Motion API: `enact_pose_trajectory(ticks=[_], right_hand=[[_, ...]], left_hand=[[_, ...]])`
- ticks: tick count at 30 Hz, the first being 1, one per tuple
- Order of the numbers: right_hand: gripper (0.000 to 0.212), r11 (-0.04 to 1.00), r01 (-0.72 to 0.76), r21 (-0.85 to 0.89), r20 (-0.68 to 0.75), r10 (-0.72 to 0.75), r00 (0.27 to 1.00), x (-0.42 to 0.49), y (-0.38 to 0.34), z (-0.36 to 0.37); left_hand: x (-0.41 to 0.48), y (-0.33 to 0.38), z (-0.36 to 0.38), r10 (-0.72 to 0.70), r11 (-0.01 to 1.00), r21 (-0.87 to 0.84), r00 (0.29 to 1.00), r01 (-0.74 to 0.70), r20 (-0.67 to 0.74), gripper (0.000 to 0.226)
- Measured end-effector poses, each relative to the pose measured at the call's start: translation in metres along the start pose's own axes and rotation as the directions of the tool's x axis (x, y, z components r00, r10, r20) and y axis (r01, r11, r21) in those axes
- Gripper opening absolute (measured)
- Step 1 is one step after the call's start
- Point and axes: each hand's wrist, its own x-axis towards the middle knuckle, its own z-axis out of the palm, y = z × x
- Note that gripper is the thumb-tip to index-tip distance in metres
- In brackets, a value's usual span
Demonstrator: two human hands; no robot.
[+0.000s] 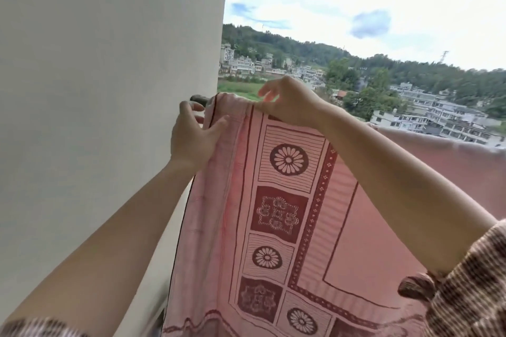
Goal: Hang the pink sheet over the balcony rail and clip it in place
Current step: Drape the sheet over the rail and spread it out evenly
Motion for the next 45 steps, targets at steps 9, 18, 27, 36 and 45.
enact_pose_trajectory(ticks=[9, 18, 27, 36, 45], right_hand=[[0.032, 0.986, 0.048, -0.162, -0.292, -0.094, 0.952, -0.037, 0.013, 0.027], [0.016, 0.988, 0.140, 0.067, -0.096, -0.133, 0.986, -0.061, -0.004, -0.002], [0.025, 0.998, -0.057, 0.036, -0.228, 0.064, 0.971, -0.057, 0.030, -0.023], [0.028, 0.997, -0.057, 0.058, -0.193, 0.067, 0.979, -0.055, 0.037, -0.013], [0.027, 0.989, 0.021, -0.145, -0.388, -0.077, 0.918, -0.063, 0.050, -0.016]], left_hand=[[0.007, -0.003, 0.011, 0.007, 0.993, -0.119, 0.995, -0.019, -0.098, 0.018], [-0.019, -0.039, -0.034, -0.264, 0.735, -0.675, 0.946, 0.069, -0.190, 0.034], [-0.009, -0.014, 0.003, -0.102, 0.982, -0.165, 0.992, 0.090, -0.071, 0.037], [0.022, 0.019, 0.009, -0.232, 0.972, 0.015, 0.972, 0.233, -0.029, 0.056], [0.064, 0.021, -0.027, -0.435, 0.669, -0.575, 0.875, 0.472, 0.213, 0.024]])
